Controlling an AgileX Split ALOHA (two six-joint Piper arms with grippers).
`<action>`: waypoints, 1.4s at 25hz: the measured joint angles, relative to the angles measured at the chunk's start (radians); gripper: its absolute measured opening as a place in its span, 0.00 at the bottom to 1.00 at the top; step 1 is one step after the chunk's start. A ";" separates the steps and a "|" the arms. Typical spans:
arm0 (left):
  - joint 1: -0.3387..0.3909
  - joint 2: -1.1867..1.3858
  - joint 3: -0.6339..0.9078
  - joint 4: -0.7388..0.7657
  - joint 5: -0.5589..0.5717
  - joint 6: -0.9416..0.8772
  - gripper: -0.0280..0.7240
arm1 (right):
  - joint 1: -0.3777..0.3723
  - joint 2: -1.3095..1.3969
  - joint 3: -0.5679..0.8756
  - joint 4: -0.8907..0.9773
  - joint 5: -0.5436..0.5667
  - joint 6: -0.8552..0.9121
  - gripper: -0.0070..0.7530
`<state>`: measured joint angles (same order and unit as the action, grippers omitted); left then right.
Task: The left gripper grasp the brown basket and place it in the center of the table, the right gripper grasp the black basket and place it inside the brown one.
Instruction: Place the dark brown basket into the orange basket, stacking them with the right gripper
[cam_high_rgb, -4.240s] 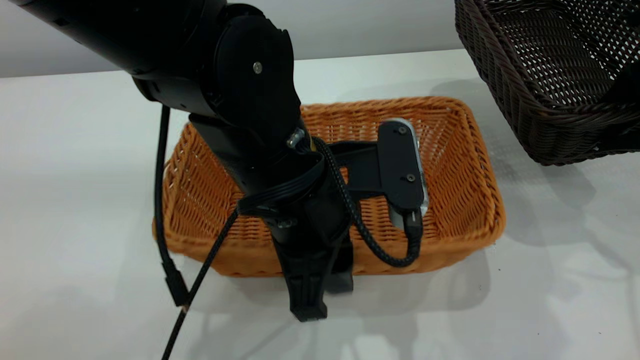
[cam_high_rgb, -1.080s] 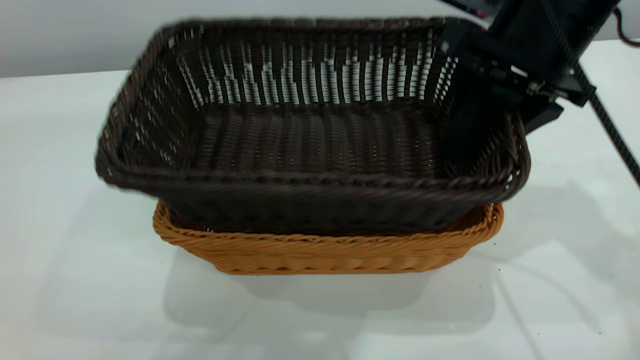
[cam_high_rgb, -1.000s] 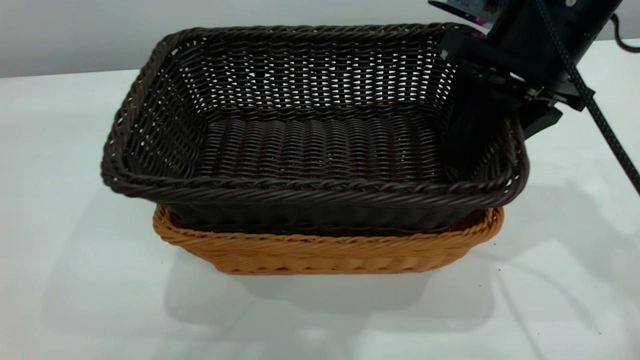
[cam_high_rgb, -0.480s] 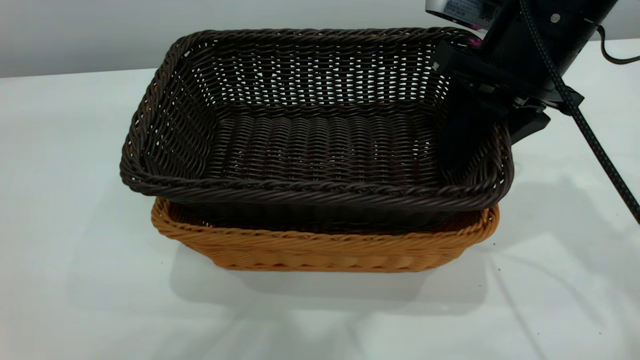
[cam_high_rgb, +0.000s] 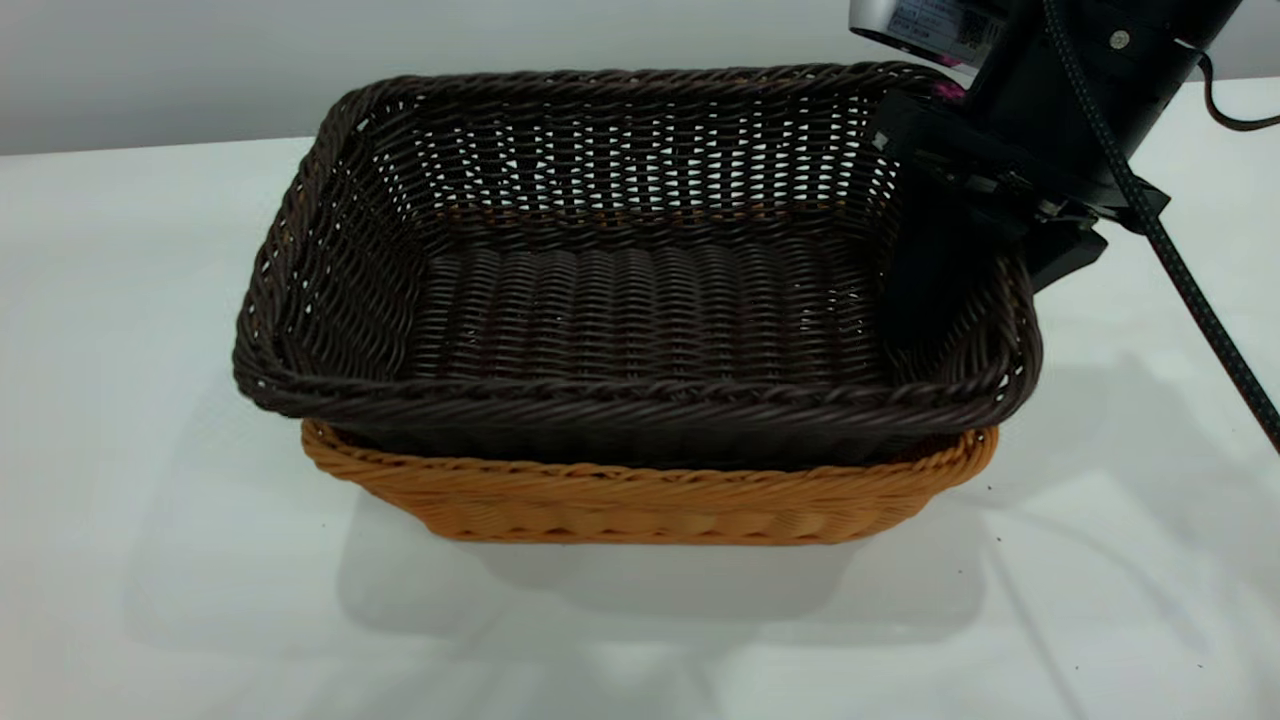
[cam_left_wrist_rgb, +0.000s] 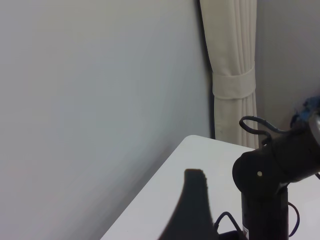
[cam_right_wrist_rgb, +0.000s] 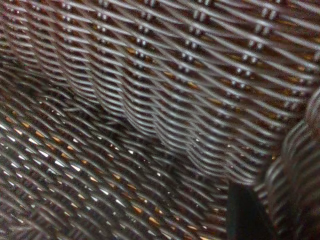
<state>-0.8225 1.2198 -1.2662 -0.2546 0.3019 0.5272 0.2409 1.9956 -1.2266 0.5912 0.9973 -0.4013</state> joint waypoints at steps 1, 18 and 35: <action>0.000 0.000 0.000 0.000 0.000 0.000 0.78 | 0.000 0.000 0.000 0.001 0.001 -0.006 0.32; 0.000 0.000 0.000 0.002 0.000 0.004 0.78 | 0.000 0.000 -0.008 -0.010 -0.005 -0.039 0.66; 0.000 0.000 0.000 0.002 0.001 0.028 0.78 | -0.001 -0.162 -0.146 -0.229 0.023 0.091 0.65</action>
<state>-0.8225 1.2198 -1.2662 -0.2522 0.3031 0.5556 0.2398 1.8335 -1.3730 0.3622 1.0208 -0.3104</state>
